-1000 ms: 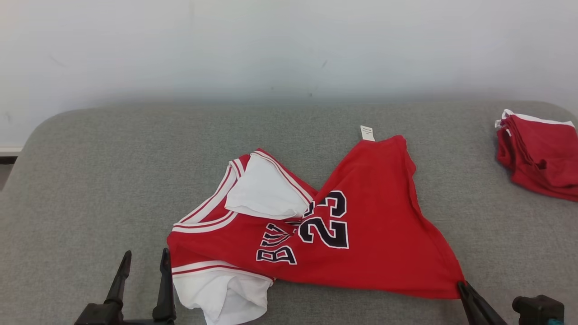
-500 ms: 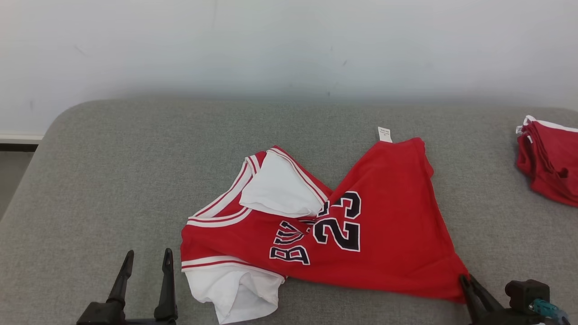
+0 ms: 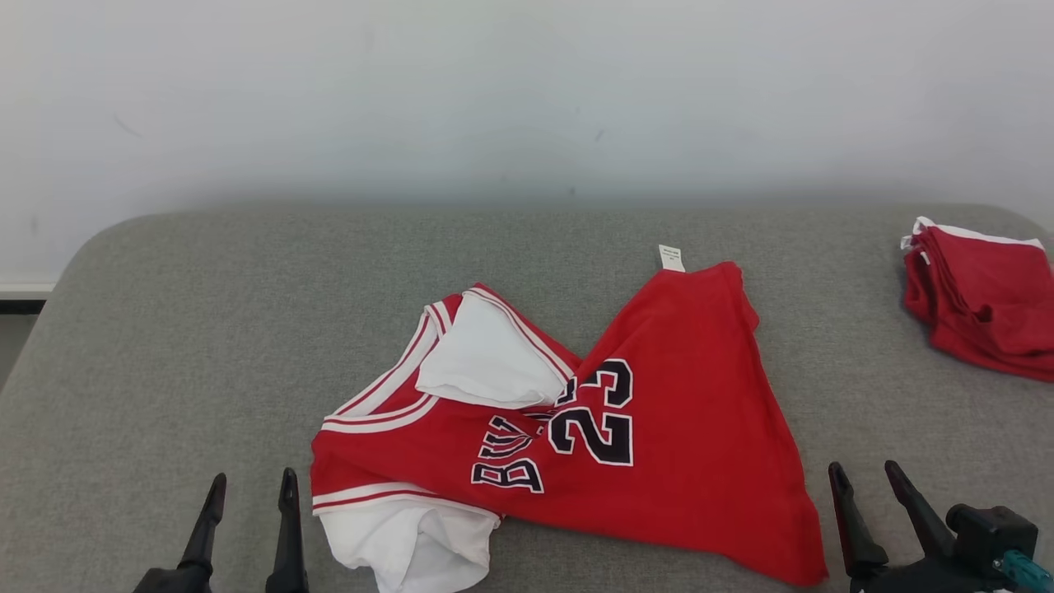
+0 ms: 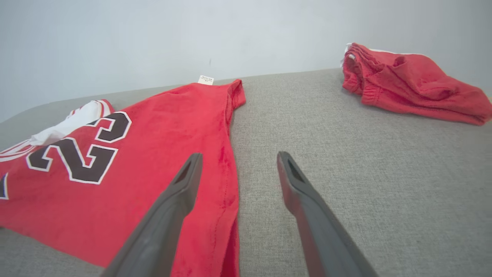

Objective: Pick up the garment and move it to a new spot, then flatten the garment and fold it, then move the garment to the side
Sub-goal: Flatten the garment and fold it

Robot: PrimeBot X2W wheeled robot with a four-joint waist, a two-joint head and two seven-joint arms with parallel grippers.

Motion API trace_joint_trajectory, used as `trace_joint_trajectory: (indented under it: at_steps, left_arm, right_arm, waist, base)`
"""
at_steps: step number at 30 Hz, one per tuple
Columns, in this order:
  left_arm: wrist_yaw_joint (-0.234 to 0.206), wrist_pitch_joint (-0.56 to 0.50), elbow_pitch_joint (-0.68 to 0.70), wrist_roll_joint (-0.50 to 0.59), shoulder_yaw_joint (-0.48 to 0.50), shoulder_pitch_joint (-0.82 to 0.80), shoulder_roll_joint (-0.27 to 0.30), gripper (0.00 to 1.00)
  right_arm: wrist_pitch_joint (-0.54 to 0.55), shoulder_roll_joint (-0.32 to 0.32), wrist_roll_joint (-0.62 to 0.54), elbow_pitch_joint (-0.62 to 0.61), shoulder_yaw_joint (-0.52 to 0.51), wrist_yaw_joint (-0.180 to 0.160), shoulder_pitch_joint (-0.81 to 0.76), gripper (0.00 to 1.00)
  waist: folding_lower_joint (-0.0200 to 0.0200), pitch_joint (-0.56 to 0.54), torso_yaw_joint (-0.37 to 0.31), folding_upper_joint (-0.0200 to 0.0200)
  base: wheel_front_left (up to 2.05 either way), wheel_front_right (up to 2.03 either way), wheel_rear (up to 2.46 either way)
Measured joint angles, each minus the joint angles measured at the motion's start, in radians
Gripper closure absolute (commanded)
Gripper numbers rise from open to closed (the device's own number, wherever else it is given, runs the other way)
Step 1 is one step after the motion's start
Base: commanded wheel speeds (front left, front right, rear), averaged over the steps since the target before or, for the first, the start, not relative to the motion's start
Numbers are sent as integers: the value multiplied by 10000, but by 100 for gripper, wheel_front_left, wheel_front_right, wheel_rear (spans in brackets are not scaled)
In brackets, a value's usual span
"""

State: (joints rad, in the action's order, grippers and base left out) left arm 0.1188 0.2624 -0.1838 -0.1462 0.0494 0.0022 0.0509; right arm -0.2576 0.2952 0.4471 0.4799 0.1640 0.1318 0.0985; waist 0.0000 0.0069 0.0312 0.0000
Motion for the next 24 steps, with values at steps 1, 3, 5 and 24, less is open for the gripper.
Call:
trace_joint_trajectory:
  at_steps: [1, 3, 5, 24]
  left_arm:
    - [2, 0, 19, 27, 23, 31, 0, 0]
    - [2, 0, -2, 56, 52, 81, 0, 0]
    - [8, 0, -52, 71, 17, 115, 0, 0]
    - [105, 0, -1540, 253, -1406, 622, -2, 0]
  right_arm:
    - [-29, -86, -50, -219, -121, 0, -81, 0]
    - [-38, -247, -190, -704, -424, 0, -247, 0]
    - [-40, -407, -359, -1250, -744, 0, -446, 0]
    - [-40, -1450, -1227, -3030, -1718, 0, -1660, 0]
  waist:
    - [0, -20, -55, 0]
    - [0, -42, -162, 0]
    - [0, -54, -266, 0]
    - [0, -50, -547, 0]
  base:
    - [0, 0, 0]
    - [0, 0, 0]
    - [0, 0, 0]
    - [0, 0, 0]
